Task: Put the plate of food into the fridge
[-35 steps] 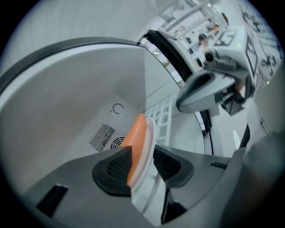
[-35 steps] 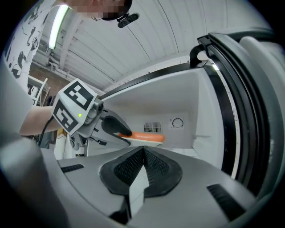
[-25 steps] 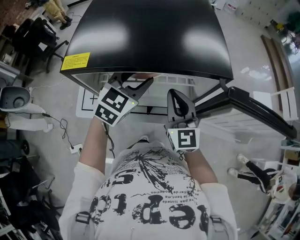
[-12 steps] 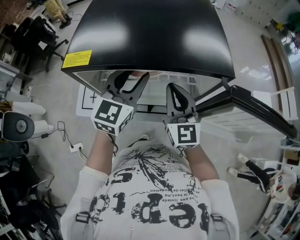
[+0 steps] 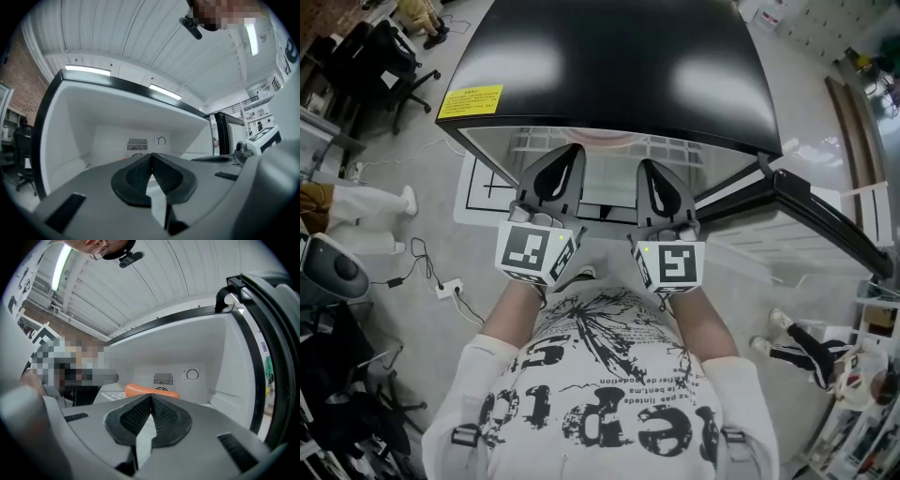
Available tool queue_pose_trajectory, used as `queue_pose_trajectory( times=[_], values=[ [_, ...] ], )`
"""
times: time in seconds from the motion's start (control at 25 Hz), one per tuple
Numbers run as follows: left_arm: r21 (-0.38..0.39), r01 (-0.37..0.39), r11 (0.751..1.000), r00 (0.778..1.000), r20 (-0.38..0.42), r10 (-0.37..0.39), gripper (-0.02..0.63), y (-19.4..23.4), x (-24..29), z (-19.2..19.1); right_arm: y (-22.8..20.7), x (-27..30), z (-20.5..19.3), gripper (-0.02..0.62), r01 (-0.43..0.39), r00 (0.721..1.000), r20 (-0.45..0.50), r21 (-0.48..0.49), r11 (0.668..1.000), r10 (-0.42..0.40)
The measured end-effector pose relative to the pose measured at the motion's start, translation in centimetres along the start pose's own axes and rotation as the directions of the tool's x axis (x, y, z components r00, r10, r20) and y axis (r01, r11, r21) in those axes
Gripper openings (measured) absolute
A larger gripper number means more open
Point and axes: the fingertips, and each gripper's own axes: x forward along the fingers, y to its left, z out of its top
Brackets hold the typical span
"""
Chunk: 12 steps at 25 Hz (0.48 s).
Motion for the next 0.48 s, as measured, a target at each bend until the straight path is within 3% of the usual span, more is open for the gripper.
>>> queue_pose_trajectory(
  times=[0.12, 0.32, 0.48],
  values=[
    [-0.067, 0.036, 0.997, 0.999, 0.04, -0.033, 0.008, -0.4, -1.2, 0.0, 1.1, 0.0, -0.2, 0.002, -0.033, 0.999, -0.017, 0.012, 0.999, 0.033],
    [0.015, 0.051, 0.999, 0.999, 0.002, -0.051, 0.008, -1.9, -2.5, -1.9, 2.5, -0.2, 0.1, 0.002, -0.045, 0.999, -0.014, 0.006, 0.999, 0.045],
    [0.018, 0.072, 0.997, 0.997, -0.018, -0.072, 0.008, -2.4, -2.8, -3.0, 3.0, 0.1, 0.1, 0.002, -0.047, 0.999, -0.008, 0.016, 0.999, 0.047]
  ],
)
